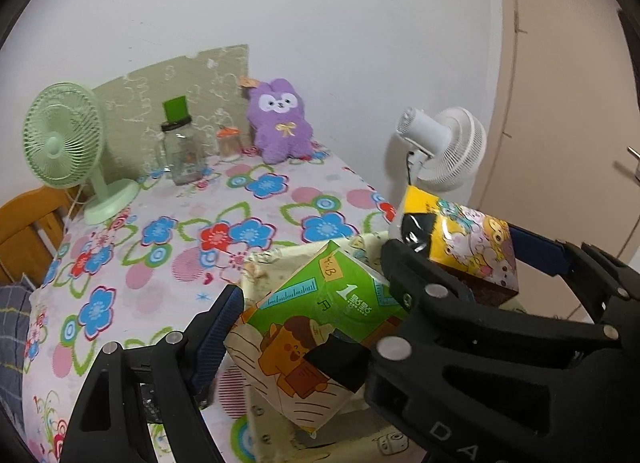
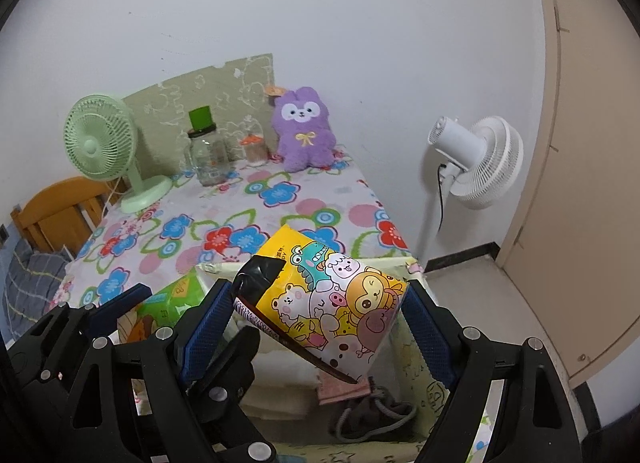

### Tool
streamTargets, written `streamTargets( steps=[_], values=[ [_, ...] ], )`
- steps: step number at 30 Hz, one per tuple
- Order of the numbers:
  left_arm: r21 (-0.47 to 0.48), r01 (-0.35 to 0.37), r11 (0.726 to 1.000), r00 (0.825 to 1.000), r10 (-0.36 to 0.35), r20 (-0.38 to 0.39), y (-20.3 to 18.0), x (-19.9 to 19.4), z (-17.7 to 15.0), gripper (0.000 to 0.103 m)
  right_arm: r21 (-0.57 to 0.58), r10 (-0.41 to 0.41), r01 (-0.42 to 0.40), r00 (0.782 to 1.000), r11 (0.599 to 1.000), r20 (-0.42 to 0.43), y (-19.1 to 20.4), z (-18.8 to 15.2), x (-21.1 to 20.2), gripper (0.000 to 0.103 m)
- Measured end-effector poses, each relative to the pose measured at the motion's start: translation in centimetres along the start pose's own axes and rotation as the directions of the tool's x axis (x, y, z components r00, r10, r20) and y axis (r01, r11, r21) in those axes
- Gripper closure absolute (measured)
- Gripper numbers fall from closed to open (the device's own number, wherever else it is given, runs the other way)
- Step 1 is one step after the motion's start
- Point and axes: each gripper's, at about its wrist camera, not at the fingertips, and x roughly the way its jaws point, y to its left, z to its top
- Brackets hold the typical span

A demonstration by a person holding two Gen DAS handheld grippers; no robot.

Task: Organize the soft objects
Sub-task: 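Lower the tissue pack and yellow bag into the basket and open both tools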

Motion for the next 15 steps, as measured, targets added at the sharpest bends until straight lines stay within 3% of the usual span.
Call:
streamTargets(
  steps=[15],
  values=[
    [0.024,0.018,1.0,0.998,-0.016,-0.054,-0.7,2.3,-0.2,0.007,0.048,0.029,-0.028,0.999,0.998,-0.031,-1.4,-0.2,2.3,0.016]
  ],
)
